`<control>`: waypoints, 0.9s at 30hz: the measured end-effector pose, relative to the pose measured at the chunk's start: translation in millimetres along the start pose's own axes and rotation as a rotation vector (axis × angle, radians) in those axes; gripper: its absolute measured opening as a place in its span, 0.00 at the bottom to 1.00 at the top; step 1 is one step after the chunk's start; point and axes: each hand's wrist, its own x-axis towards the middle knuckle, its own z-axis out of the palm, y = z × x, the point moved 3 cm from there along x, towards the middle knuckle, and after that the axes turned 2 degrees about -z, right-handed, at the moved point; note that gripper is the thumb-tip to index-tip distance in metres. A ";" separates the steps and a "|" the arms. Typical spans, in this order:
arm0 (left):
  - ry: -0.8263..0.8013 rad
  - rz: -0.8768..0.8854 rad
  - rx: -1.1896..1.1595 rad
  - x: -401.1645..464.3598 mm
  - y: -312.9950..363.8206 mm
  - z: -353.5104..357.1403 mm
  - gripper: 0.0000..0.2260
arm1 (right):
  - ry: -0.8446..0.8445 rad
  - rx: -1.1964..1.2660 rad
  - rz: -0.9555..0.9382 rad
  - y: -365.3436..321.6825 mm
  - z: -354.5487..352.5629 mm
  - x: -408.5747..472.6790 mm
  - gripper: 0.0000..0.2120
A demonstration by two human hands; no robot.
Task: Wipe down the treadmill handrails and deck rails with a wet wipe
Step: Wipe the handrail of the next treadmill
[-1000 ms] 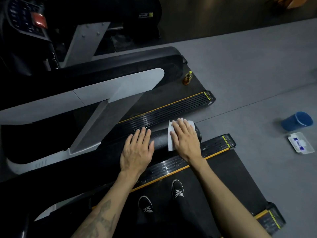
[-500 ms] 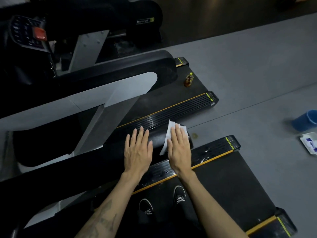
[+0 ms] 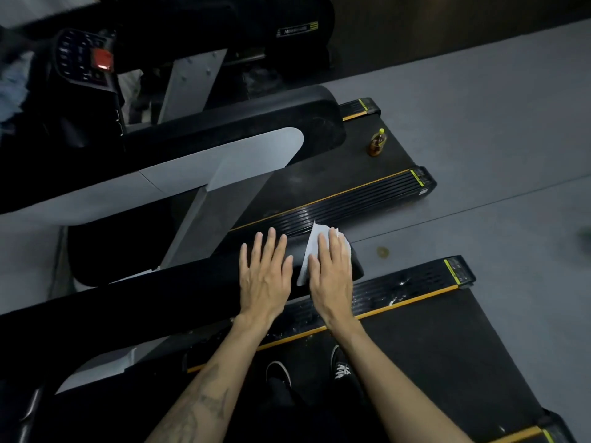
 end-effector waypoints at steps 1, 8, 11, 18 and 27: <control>-0.005 0.001 -0.008 2.6 5.9 0.7 0.26 | -0.014 0.004 -0.041 0.5 0.4 -8.1 0.28; 0.032 -0.073 -0.043 5.2 20.5 4.6 0.25 | -0.091 -0.061 -0.184 17.5 -9.6 26.1 0.25; 0.051 -0.070 -0.012 5.2 21.1 5.8 0.24 | -0.102 0.091 -0.008 33.7 -9.6 23.0 0.26; 0.064 -0.087 0.034 5.1 23.8 9.8 0.24 | -0.124 0.070 -0.150 31.3 -9.6 -5.5 0.30; 0.046 -0.080 0.043 3.3 31.7 12.9 0.24 | -0.073 0.318 0.044 41.6 -8.7 -21.0 0.27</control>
